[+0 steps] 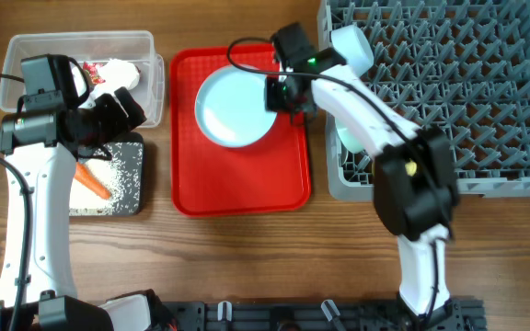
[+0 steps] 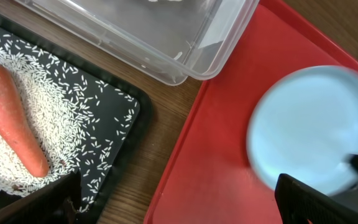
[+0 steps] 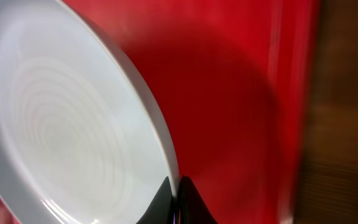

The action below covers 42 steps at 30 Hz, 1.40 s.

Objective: Sort waste into correct bins and load items into the dishwasher rack
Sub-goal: 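Stand the light-blue plate upright in the back of the grey rack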

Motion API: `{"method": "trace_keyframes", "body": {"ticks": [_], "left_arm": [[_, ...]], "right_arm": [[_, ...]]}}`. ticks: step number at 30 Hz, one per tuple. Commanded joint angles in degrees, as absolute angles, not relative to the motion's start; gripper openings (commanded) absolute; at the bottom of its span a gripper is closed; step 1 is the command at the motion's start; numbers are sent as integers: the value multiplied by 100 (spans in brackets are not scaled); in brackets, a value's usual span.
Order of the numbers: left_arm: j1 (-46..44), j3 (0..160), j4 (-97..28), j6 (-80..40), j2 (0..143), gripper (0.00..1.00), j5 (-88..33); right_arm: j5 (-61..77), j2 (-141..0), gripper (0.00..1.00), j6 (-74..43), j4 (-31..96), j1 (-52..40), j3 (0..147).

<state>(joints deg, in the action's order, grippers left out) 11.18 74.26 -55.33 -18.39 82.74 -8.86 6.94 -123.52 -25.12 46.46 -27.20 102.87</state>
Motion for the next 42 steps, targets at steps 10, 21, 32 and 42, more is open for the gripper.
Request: {"method": "trace_keyframes", "body": {"ticks": [10, 21, 32, 42], "left_arm": [[1149, 7456, -5535, -1890, 8326, 100, -937], [1149, 7456, -5535, -1890, 8326, 100, -937], [1149, 7456, -5535, -1890, 8326, 100, -937], [1149, 7456, -5535, -1890, 8326, 100, -937]], "right_arm": [[-5247, -10099, 4, -2099, 5188, -2687, 10328], [-6982, -10145, 4, -1802, 5157, -1562, 10092], [-4866, -10221, 4, -1190, 4757, -904, 10079], [-5092, -10903, 4, -749, 4414, -904, 10079]]}}
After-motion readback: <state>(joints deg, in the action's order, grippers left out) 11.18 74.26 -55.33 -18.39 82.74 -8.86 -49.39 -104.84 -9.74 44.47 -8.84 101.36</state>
